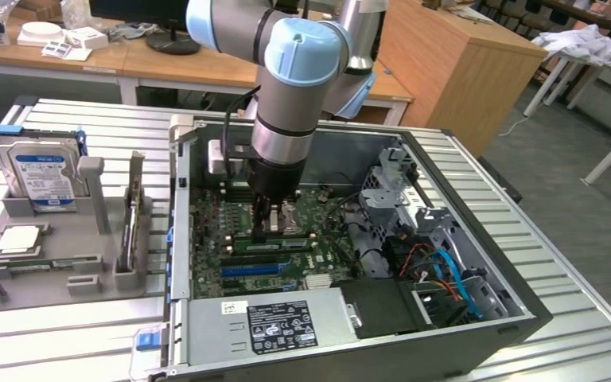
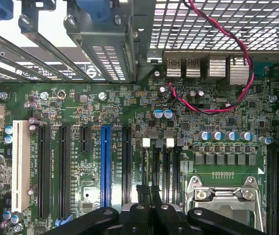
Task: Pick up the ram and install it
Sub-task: 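Press down the ram until it locks into place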
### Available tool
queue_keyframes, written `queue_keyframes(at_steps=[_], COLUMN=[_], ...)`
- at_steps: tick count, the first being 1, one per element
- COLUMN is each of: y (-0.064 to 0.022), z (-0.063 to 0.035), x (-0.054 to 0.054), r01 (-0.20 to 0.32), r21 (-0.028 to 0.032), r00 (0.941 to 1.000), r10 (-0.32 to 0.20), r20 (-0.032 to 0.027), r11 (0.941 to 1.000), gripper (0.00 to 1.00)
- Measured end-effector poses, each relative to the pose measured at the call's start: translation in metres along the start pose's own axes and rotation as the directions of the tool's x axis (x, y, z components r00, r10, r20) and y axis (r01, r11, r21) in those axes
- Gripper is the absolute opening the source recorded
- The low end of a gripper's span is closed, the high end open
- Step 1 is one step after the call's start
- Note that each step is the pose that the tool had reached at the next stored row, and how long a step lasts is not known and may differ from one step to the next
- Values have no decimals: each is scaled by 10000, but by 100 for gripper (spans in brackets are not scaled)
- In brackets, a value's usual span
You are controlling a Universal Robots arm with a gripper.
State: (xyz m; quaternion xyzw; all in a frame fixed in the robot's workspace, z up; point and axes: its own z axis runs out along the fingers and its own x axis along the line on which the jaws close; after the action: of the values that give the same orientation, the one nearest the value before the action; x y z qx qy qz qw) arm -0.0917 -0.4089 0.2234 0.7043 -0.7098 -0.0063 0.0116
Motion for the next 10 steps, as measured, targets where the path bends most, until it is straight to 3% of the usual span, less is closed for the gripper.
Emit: queue_keyframes(at_steps=[10], y=[0], z=[9], x=[0], r01=[0], r21=[1], r00=[10000], r10=[0], r20=[3], r11=[10000], gripper=[11])
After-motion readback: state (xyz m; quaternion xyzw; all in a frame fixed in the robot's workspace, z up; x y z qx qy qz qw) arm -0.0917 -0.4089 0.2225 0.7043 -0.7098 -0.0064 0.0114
